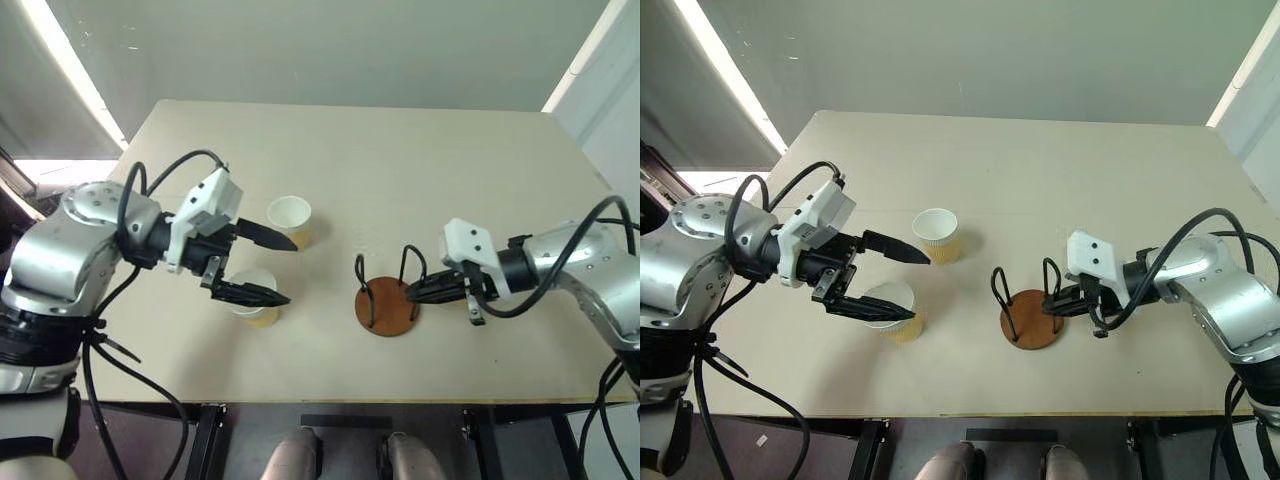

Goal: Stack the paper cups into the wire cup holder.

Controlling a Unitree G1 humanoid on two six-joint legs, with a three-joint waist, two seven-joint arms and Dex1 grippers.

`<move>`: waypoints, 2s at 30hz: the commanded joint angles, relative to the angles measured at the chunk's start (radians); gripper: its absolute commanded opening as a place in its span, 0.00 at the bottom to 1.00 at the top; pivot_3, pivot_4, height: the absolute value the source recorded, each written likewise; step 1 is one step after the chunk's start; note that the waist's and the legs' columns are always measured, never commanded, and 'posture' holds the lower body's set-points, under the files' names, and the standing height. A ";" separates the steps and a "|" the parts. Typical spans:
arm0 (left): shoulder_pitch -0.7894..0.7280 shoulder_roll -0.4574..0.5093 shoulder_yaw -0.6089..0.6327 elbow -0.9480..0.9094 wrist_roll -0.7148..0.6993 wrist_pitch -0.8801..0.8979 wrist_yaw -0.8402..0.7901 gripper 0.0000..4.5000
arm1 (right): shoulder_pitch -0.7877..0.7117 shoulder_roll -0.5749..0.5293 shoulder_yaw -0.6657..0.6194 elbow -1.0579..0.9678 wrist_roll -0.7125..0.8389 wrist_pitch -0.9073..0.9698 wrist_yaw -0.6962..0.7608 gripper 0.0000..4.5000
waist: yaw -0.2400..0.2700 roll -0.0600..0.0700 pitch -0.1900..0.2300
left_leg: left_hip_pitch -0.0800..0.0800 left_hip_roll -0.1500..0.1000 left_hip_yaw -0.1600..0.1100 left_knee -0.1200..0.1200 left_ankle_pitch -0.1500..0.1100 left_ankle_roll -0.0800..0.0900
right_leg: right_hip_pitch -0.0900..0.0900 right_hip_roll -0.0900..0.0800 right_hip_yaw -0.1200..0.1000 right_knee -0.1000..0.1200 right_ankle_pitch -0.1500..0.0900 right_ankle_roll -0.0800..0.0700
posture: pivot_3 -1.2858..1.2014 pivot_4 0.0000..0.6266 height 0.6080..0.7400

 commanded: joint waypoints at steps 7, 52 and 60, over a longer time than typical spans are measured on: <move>0.001 0.012 0.038 -0.029 -0.017 0.002 0.018 1.00 | -0.007 -0.016 0.016 -0.001 -0.037 -0.009 0.010 0.40 | -0.001 0.000 0.000 | 0.000 0.000 0.000 0.000 0.000 0.000 | 0.000 0.000 0.000 0.000 0.000 0.000 | 0.52 0.24 1.00; 0.312 0.241 -0.081 -0.299 0.469 -0.303 0.149 1.00 | -0.193 -0.121 -0.260 0.112 0.249 0.083 0.071 0.99 | -0.012 0.000 0.000 | 0.002 0.000 0.000 -0.002 -0.002 -0.001 | 0.000 0.000 0.000 0.001 -0.002 -0.003 | 0.52 0.24 1.00; 0.311 0.207 -0.142 -0.265 0.535 -0.344 0.153 1.00 | -0.151 -0.133 -0.270 0.097 0.230 0.043 0.067 0.99 | -0.011 0.000 0.000 | 0.002 0.000 0.000 -0.002 -0.002 -0.001 | 0.000 0.000 0.000 0.001 -0.002 -0.003 | 0.52 0.24 1.00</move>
